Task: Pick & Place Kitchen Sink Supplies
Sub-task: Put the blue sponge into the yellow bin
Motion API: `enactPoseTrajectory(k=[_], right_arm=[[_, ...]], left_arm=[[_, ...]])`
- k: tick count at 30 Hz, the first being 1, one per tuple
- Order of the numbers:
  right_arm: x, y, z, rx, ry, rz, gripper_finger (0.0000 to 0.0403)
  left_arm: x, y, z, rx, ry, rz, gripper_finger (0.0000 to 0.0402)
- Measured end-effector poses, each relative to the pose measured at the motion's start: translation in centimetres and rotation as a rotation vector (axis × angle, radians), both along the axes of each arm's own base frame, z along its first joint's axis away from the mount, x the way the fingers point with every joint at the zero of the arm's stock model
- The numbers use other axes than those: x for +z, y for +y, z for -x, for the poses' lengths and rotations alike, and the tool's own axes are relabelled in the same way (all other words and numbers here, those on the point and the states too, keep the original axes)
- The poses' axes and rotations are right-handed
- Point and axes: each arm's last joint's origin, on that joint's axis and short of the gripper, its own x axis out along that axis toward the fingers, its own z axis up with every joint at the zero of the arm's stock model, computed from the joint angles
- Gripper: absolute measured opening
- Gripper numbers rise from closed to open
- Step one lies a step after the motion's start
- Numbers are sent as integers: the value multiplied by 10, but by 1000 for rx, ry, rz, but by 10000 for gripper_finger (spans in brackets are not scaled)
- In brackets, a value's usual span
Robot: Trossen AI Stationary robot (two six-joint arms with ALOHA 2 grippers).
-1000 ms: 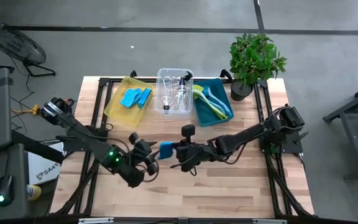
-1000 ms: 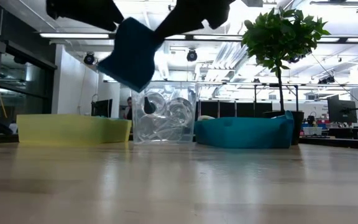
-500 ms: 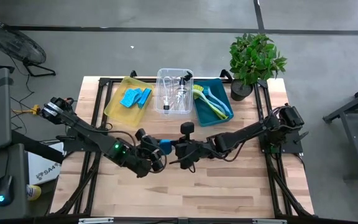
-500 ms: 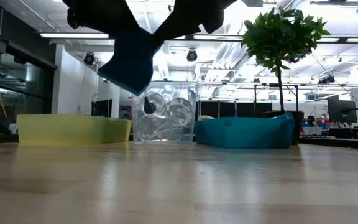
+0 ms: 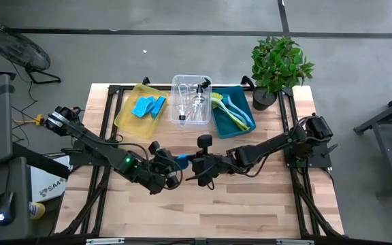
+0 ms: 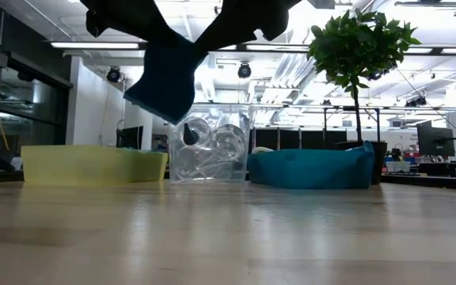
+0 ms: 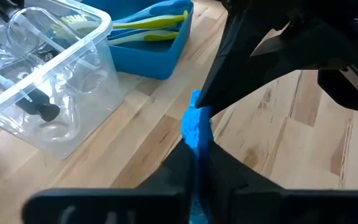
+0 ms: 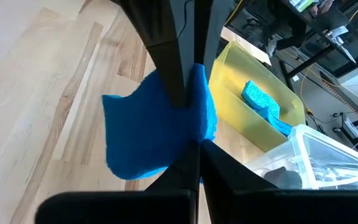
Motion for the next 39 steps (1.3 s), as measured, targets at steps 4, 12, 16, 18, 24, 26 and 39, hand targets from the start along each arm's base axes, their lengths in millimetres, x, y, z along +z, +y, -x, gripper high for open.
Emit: enactPoseTrajectory(k=[4, 12, 16, 18, 24, 26, 39], right_arm=[[0, 0, 0, 0, 0, 0, 0], [0, 1, 0, 41, 7, -29, 37], [0, 2, 0, 43, 7, -36, 98], [2, 2, 2, 36, 11, -41, 132], [24, -4, 21, -25, 17, -95, 217], [29, -7, 30, -46, 49, -106, 231], [-13, -14, 68, -148, 206, -218, 232]], left_arm=[[0, 0, 0, 0, -1, 1, 16], [0, -1, 0, -6, 5, 4, 7], [0, -1, 0, -6, 6, 3, 4], [0, -1, 0, -5, 6, 2, 4], [-1, 0, 1, -7, 14, -24, 2], [-1, 1, 2, -1, 22, -54, 2], [1, 11, 11, 72, 98, -351, 0]])
